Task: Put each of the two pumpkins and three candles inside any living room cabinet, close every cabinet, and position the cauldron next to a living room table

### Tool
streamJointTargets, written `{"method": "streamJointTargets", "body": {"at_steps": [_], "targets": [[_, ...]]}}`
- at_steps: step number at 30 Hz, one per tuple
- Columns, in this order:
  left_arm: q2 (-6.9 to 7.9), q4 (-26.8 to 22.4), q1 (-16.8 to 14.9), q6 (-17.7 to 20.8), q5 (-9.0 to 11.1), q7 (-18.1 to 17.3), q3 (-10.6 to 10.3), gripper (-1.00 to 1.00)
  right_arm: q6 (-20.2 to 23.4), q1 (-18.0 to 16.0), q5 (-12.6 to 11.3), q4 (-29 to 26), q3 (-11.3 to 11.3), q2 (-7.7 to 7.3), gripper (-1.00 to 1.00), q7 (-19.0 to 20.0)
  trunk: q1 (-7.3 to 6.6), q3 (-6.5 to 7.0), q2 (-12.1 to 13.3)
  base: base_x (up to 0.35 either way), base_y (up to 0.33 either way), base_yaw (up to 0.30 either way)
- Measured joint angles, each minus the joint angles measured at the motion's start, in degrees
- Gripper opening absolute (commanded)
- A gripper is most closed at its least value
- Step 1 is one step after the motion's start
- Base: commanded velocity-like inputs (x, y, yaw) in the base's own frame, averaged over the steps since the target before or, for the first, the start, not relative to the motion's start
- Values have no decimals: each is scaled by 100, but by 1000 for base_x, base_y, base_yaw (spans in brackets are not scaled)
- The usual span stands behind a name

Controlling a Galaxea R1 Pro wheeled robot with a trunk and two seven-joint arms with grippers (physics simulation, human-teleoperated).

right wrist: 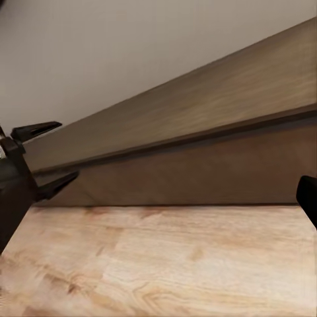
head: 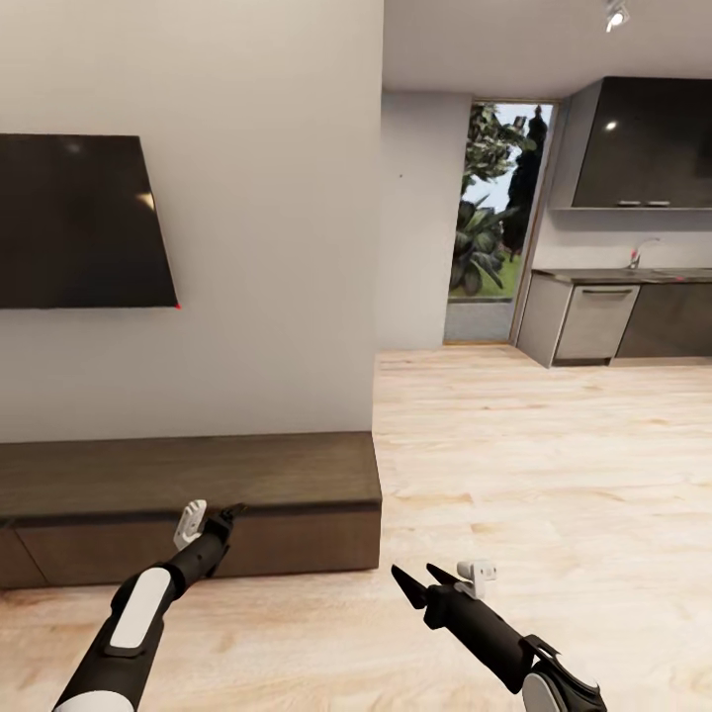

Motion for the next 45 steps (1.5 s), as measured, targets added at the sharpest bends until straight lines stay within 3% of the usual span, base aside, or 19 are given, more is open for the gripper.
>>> {"method": "streamJointTargets", "body": {"at_steps": [7, 9, 18, 20, 24, 26, 30, 36, 40, 45], "targets": [[15, 217, 0, -16, -21, -448, -104, 100, 244, 0, -151, 9, -111, 21, 100, 349, 154, -126, -281, 0, 0, 0], [16, 270, 0, -130, -4, -498, -105, 100, 267, 0, -248, 25, -164, 17, 100, 378, 198, -162, -361, 0, 0, 0], [2, 362, 0, -310, 94, -510, -38, 100, 275, 0, -288, 45, -190, 16, 100, 372, 396, -323, -722, 0, 0, 0], [21, 447, 0, -304, 298, -507, 20, 100, 275, 0, -294, 37, -190, 16, 100, 377, 439, -359, -802, 0, 0, 0], [50, 563, 0, -274, 1028, -511, 135, 100, 278, 0, -297, 33, -189, 16, 100, 382, 527, -431, -963, 0, 0, 0], [65, 757, 1, -281, 1221, -521, 146, 100, 279, 0, -297, 33, -184, 16, 100, 382, 571, -467, -1043, 0, 0, 0], [145, 980, 2, -284, 1389, -552, 186, 100, 279, 0, -298, 33, -182, 15, 100, 383, 659, -539, -1203, 0, 0, 0], [242, 1056, 8, -280, 1442, -566, 219, 100, 274, 0, -283, 65, -177, 15, 100, 352, 791, -646, -1444, 0, 0, 0], [475, 1062, 9, -277, 1561, -567, 225, 100, 227, 0, -246, 57, -141, 12, 100, 387, 879, -718, -1605, 0, 0, 0], [773, 1063, 10, -264, 1984, -576, 214, 100, 205, 0, -220, 25, -129, 26, 100, 398, 989, -808, -1805, 0, 0, 0]]}}
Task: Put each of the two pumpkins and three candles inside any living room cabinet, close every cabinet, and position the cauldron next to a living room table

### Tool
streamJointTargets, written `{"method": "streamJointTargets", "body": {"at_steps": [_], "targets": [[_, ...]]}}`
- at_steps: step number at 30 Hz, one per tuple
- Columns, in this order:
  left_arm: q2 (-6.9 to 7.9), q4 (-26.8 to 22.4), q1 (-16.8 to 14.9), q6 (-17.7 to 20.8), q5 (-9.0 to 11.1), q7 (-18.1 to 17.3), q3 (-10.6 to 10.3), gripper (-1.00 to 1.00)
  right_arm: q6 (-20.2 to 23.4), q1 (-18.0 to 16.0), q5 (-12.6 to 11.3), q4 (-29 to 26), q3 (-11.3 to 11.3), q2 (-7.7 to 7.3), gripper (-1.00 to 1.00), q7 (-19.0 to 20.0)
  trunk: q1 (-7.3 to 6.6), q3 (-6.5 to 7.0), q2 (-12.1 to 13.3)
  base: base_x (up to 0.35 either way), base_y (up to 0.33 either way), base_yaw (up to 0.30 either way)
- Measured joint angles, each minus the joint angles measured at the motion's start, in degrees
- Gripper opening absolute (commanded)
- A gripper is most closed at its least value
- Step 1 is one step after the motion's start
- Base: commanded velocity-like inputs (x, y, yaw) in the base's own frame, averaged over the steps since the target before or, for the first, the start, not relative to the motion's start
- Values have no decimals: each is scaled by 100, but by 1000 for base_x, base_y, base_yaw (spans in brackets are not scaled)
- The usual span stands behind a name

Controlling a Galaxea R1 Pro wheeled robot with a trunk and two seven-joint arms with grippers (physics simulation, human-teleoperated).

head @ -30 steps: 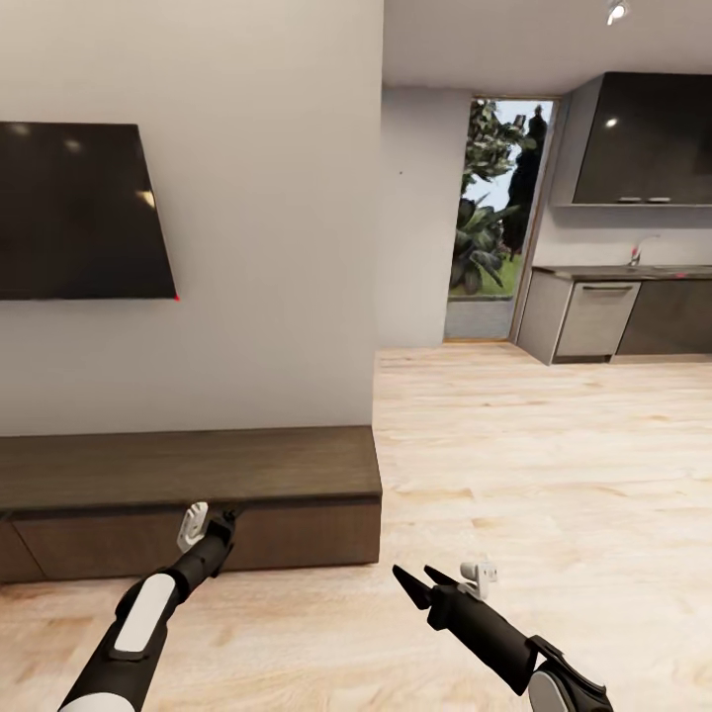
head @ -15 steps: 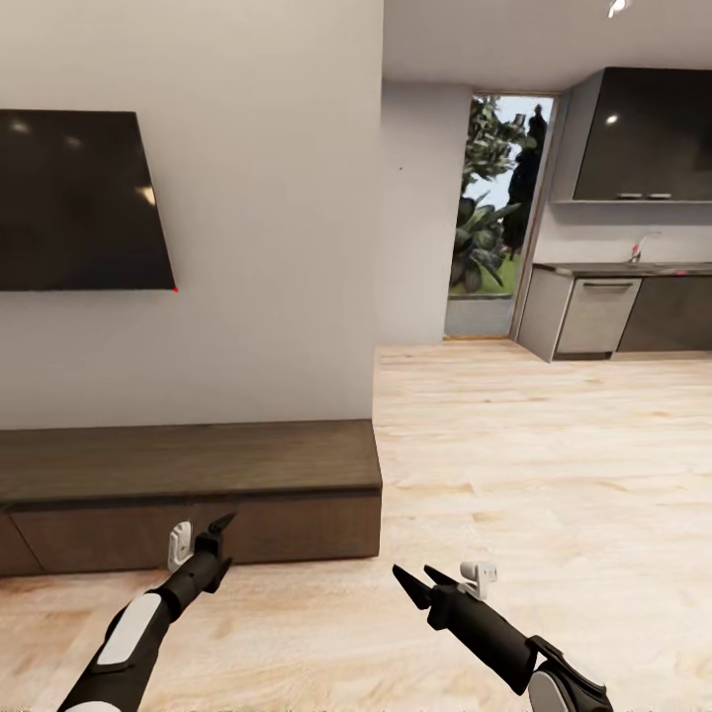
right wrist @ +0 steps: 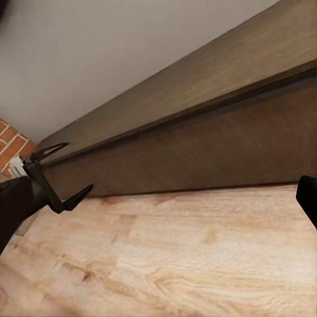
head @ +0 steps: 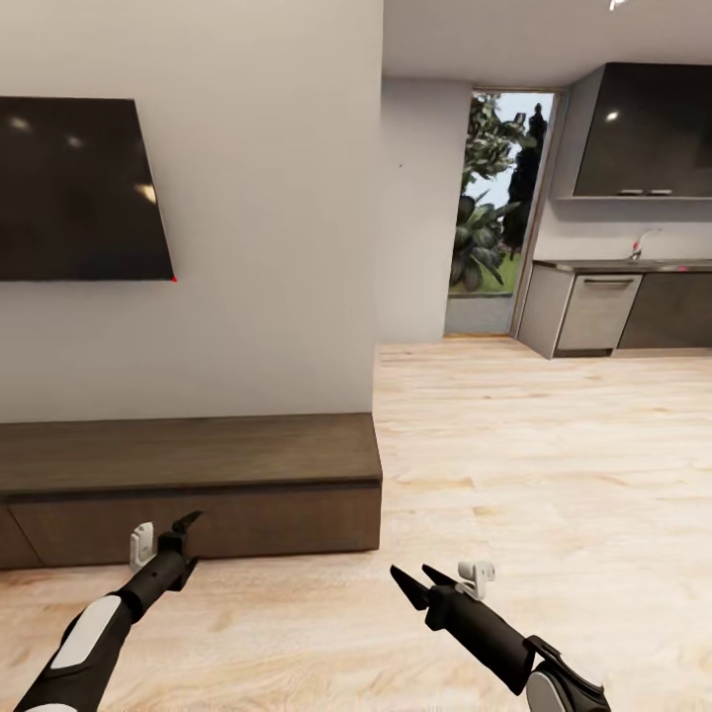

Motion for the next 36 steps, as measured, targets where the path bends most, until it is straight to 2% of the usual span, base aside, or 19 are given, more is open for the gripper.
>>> {"method": "streamJointTargets", "body": {"at_steps": [3, 4, 10, 21, 36], "targets": [[41, 0, 0, 3, 85, -65, -9, 100, 34, 0, 2, 0, 0, -9, 100, -8, 66, -54, -120, 0, 0, 0], [52, 0, 3, 2, 95, -215, -21, 100, 23, 0, -2, 0, 0, -7, 100, -3, 67, -54, -122, 0, 0, 0], [60, 0, 7, 1, 58, -429, -38, 100, -5, 0, -5, 11, 1, 4, 100, 1, 67, -54, -122, 0, 0, 0], [53, 0, 7, -16, 40, -451, -90, 100, -20, 0, -6, 26, 3, 6, 100, 9, 66, -54, -122, 63, 0, 0], [17, 0, 7, -69, 35, -391, -157, 100, -23, 0, 1, 30, 0, -10, 100, 13, 65, -54, -122, 178, 0, 0]]}}
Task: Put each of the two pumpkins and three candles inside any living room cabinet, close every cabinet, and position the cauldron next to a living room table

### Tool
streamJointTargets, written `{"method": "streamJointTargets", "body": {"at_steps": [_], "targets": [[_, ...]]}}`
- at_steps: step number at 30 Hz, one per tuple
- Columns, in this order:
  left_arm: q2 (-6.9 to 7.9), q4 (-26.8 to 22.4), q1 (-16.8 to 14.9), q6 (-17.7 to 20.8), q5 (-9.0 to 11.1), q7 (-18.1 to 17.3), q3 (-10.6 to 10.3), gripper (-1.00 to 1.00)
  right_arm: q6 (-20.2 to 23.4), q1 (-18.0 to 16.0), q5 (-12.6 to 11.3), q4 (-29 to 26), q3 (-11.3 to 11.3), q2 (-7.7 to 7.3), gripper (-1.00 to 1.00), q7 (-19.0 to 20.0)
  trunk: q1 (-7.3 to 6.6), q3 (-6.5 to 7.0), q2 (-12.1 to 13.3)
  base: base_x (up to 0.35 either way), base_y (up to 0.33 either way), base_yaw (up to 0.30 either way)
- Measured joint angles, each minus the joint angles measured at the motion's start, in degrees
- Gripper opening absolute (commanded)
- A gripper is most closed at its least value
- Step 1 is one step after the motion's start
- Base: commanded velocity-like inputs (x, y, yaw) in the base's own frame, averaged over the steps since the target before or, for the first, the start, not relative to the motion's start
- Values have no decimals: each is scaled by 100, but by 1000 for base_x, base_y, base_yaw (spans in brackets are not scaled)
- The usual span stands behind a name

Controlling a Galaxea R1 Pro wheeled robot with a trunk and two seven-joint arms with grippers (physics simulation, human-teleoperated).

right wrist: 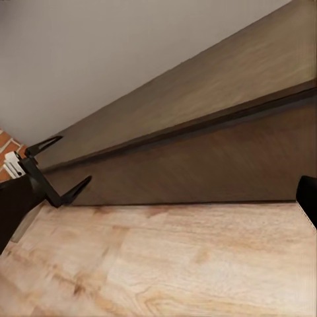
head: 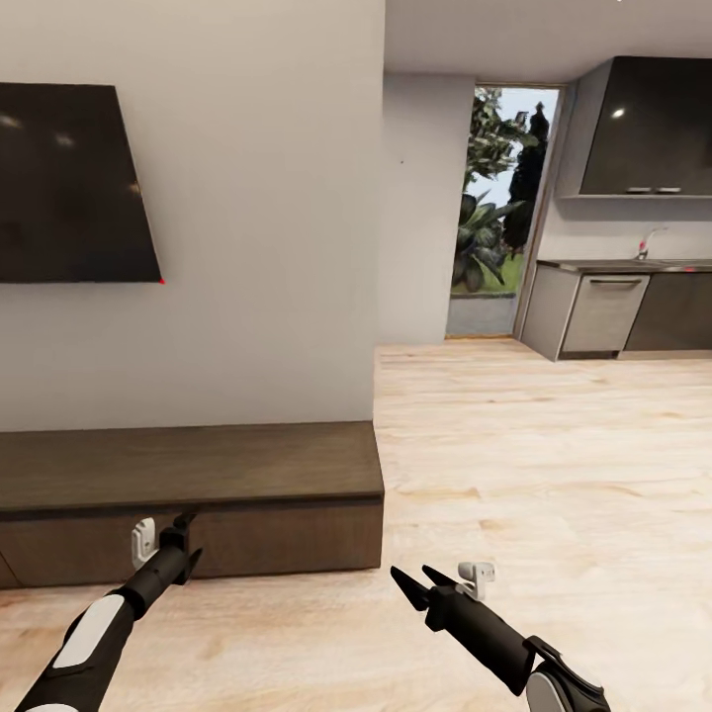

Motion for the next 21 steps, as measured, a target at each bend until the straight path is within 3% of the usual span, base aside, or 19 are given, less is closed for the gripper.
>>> {"method": "streamJointTargets", "body": {"at_steps": [7, 21], "targets": [[-7, 0, 0, -8, 2, 6, 3, 100, 8, 0, 1, 6, -1, -4, 100, -1, 0, 0, 0, 149, 0, 0], [-8, 0, 0, -5, 6, -26, 12, 100, 17, 0, 1, 22, -1, -8, 100, 0, 2, 0, 0, 37, 60, 0]]}}
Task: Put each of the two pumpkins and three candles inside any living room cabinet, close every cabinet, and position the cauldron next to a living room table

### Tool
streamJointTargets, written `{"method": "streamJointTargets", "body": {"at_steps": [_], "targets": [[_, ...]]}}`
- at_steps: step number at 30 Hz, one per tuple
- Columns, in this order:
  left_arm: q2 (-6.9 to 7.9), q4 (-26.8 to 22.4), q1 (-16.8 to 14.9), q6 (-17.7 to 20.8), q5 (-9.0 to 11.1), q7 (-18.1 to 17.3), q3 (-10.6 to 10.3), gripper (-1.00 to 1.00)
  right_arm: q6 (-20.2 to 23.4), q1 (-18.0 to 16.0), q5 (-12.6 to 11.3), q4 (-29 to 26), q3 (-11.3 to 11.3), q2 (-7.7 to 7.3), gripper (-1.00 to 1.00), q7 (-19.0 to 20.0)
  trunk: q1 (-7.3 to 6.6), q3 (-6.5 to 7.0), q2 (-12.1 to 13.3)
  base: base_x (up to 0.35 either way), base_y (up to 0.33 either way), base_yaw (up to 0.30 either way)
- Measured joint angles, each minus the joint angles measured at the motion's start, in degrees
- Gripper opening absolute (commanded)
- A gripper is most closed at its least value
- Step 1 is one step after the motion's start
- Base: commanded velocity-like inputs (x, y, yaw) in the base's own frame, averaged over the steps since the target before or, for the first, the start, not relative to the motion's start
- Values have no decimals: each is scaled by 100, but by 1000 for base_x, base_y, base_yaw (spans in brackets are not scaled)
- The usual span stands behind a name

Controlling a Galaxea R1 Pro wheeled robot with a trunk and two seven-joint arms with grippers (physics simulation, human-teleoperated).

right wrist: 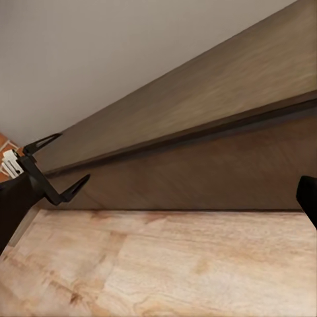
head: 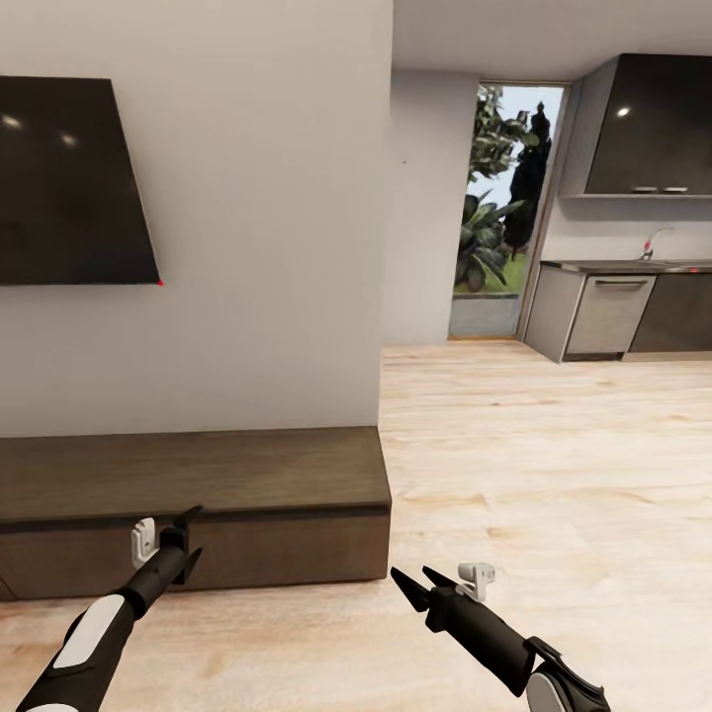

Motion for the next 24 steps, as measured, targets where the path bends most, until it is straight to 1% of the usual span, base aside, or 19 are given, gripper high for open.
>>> {"method": "streamJointTargets", "body": {"at_steps": [3, 14, 24], "targets": [[11, 0, 0, 3, 4, -12, 0, 100, 0, 0, 0, 5, 0, 0, 100, 0, 0, 0, 0, 1, 1, 0], [70, 0, 29, 3, -15, -46, 33, 100, 1, 0, 1, 1, 6, -3, 100, 0, 241, -197, -440, 0, 0, 0], [81, 0, 51, 3, -20, -61, 42, 100, 1, 0, 1, -5, 8, -8, 100, 8, 461, -377, -841, 0, 0, 0]]}}
